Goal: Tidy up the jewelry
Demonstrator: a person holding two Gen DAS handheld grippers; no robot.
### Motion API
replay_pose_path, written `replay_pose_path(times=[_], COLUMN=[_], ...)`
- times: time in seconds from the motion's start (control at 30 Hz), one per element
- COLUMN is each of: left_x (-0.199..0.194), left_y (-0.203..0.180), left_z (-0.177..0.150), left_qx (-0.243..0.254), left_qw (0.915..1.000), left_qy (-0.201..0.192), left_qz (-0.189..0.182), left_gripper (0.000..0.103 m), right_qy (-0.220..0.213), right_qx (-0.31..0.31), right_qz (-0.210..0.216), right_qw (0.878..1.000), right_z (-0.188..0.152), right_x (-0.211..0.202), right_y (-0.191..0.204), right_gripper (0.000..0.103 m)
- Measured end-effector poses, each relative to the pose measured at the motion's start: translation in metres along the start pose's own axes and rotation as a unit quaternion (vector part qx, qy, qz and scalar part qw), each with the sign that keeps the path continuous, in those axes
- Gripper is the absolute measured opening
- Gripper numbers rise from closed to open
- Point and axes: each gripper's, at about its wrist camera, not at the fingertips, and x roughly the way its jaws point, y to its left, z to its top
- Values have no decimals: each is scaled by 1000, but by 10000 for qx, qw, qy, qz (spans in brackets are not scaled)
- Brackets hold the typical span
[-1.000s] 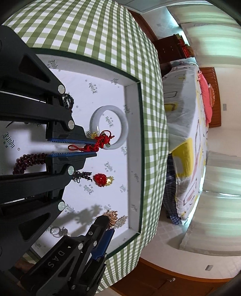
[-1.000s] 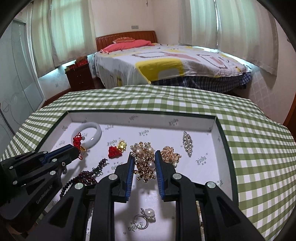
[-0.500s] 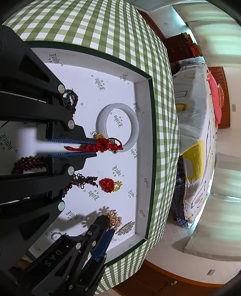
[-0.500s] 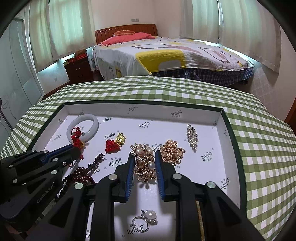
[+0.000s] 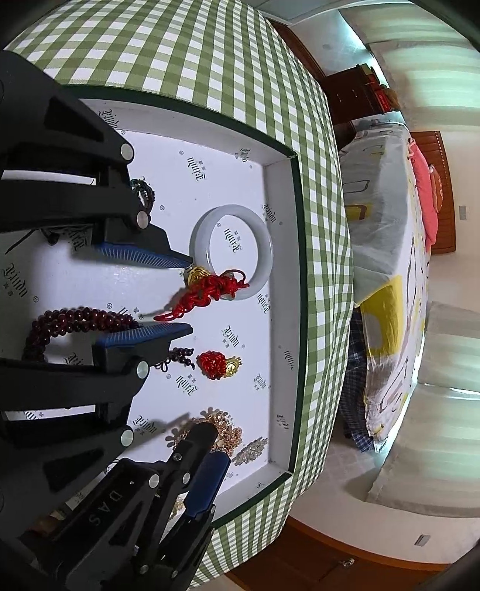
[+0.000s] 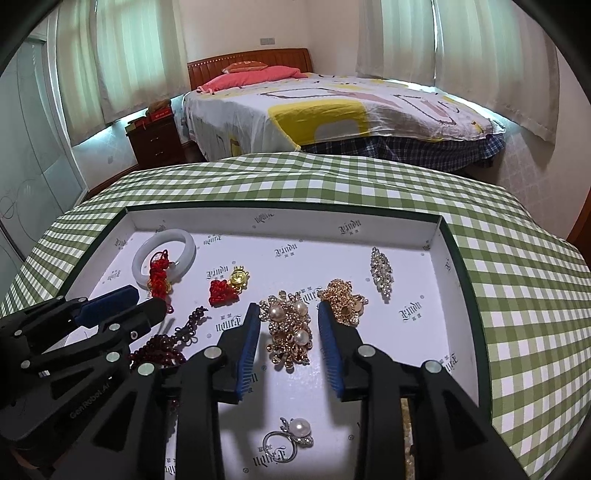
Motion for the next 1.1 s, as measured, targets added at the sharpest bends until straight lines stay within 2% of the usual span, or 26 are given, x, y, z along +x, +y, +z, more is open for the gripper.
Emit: replay_pose_path(times=[0.07,0.23,0.53,0.8,1.1], left_x=[-1,-6,-9,-15,-36], left_y=[0,1,10,12,14], left_z=[0,-2,-5,-10,-18], left_qx=[1,-3,-99,-30,-91], left_qw=[10000,10000,9999,9998,9991], left_qy=[2,-88,-52,-118,-355], left_qz=[5,-1,85,135,196], left_gripper=[32,51,67,74,79], right_qy=[-10,-72,-143,-257,-392], right_qx=[-1,17,149,203,454], right_qz=[-1,-27,-100,-86,-86], right_qw=[10000,10000,9997,9994,9982], right_z=[0,-2,-4,-4,-11], right_x=[-1,-5,-12,-22,-38], right_y=[0,-1,-9,-12,-19], right_gripper=[36,47,64,75,79])
